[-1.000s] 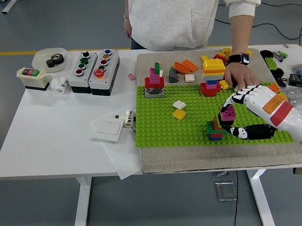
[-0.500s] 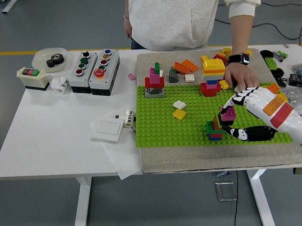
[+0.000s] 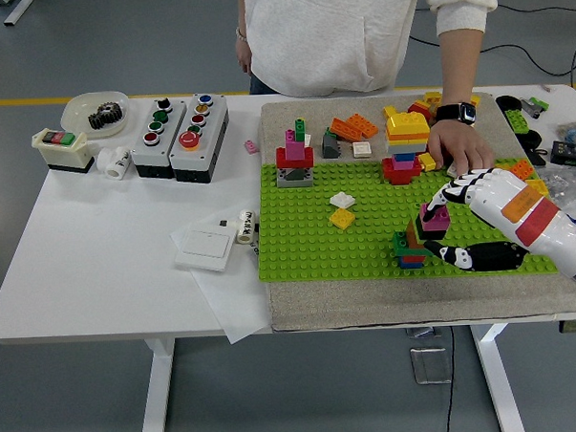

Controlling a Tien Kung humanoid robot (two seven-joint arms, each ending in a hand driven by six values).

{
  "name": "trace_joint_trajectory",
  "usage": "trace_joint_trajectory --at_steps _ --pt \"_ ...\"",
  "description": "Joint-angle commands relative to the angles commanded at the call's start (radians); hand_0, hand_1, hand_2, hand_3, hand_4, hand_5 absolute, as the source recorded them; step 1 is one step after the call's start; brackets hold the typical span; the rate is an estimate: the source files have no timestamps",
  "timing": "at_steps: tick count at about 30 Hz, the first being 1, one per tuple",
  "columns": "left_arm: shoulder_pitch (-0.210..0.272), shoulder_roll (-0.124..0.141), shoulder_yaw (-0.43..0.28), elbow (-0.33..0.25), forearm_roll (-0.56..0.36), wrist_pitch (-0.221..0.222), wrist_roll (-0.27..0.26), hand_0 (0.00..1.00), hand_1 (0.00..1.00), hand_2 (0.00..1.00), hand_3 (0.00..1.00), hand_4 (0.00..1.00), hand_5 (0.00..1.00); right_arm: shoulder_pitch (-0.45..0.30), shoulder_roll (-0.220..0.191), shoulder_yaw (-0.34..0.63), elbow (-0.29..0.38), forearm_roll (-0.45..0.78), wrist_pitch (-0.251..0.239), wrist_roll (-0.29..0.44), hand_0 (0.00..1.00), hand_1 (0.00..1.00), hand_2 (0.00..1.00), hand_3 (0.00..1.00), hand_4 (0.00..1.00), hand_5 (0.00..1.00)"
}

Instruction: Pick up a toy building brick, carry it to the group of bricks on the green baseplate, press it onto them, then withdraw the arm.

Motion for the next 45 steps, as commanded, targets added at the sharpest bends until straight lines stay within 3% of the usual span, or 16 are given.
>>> trace_joint_trajectory --at_steps 45 --pt "-0.005 0.001 0.001 -0.001 0.002 -0.004 0.001 0.493 0.568 0.642 0.604 0.643 0.714 -0.016 0.01 0.018 0.0 -0.012 -0.003 0.0 0.537 0.524 0.563 0.532 0.733 0.39"
